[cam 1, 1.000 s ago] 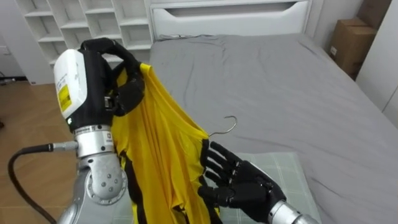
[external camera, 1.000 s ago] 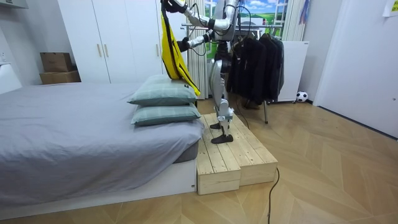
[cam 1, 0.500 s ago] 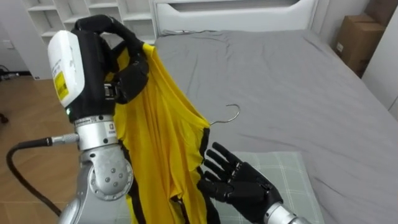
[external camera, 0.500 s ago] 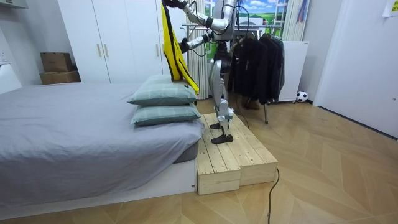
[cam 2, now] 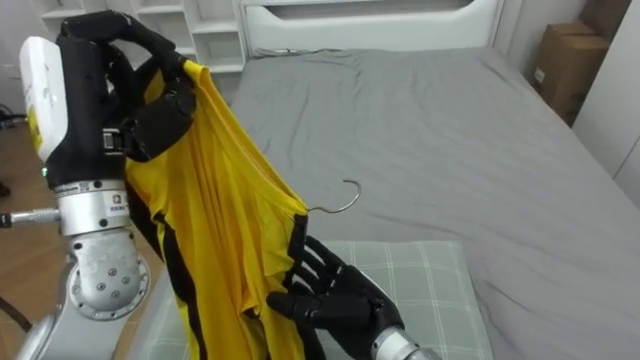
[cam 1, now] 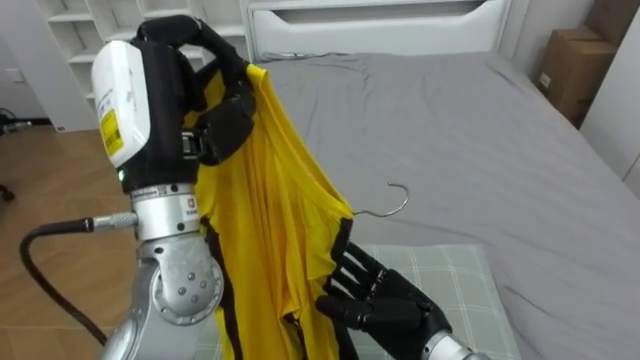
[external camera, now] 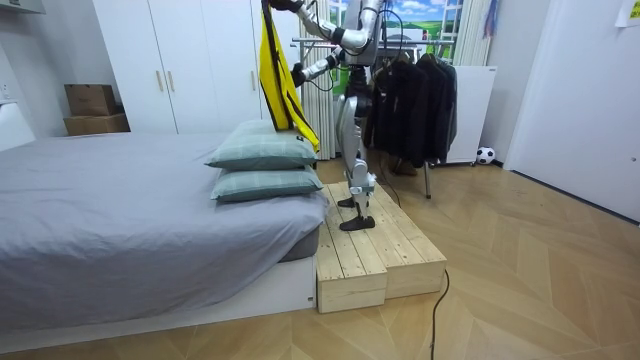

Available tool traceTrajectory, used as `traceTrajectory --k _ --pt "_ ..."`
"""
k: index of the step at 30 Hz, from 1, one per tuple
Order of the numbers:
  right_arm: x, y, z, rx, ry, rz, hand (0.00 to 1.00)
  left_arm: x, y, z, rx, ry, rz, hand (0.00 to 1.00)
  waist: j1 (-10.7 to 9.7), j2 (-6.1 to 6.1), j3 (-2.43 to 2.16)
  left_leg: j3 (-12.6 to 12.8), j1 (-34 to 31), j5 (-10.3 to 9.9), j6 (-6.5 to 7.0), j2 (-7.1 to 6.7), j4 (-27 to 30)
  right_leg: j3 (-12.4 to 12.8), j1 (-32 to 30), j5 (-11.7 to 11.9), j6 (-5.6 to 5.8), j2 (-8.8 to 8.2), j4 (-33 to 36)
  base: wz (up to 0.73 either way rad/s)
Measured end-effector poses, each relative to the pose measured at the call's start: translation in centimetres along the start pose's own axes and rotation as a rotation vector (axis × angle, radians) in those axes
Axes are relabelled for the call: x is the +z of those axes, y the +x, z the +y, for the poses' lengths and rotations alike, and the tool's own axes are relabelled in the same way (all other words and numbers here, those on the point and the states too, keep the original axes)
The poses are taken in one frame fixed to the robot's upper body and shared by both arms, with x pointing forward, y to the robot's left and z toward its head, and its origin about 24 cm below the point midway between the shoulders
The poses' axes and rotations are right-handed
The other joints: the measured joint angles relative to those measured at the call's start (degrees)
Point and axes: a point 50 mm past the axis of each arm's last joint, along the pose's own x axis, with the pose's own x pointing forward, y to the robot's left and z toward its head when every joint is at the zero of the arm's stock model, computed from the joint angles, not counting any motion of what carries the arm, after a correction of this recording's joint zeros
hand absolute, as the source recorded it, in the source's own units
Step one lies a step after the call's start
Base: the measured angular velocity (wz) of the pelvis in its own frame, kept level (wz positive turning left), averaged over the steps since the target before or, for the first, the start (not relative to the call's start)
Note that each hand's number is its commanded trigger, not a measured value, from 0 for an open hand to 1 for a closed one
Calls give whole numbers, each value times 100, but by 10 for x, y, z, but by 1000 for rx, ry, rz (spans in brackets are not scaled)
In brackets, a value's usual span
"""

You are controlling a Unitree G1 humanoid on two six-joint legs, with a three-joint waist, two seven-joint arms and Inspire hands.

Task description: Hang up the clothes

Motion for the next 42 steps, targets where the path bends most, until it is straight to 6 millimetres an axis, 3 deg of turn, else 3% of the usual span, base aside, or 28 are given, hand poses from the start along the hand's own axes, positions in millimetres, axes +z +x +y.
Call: traceTrajectory --k 11,21,31,42 --pt "1 8 8 10 -20 18 0 14 -6 -12 -73 -50 -37 100 6 12 30 8 18 0 0 -3 -50 10 1 0 1 3 -21 0" --pt "17 20 17 24 -55 -12 0 21 -8 -19 -136 -42 -63 100 5 -36 56 2 21 1 0 -12 -59 -3 21 -8 13 1 -38 0" --pt "12 26 27 56 -70 5 0 29 -13 -29 -215 -45 -80 100 144 -88 53 2 15 1 0 -10 -46 -15 16 -9 15 -3 -35 0" --pt "17 30 30 57 -95 -6 0 33 -15 -35 -250 -1 -96 100 122 -73 44 -78 12 1 0 -19 0 -118 88 -9 15 -8 -31 4"
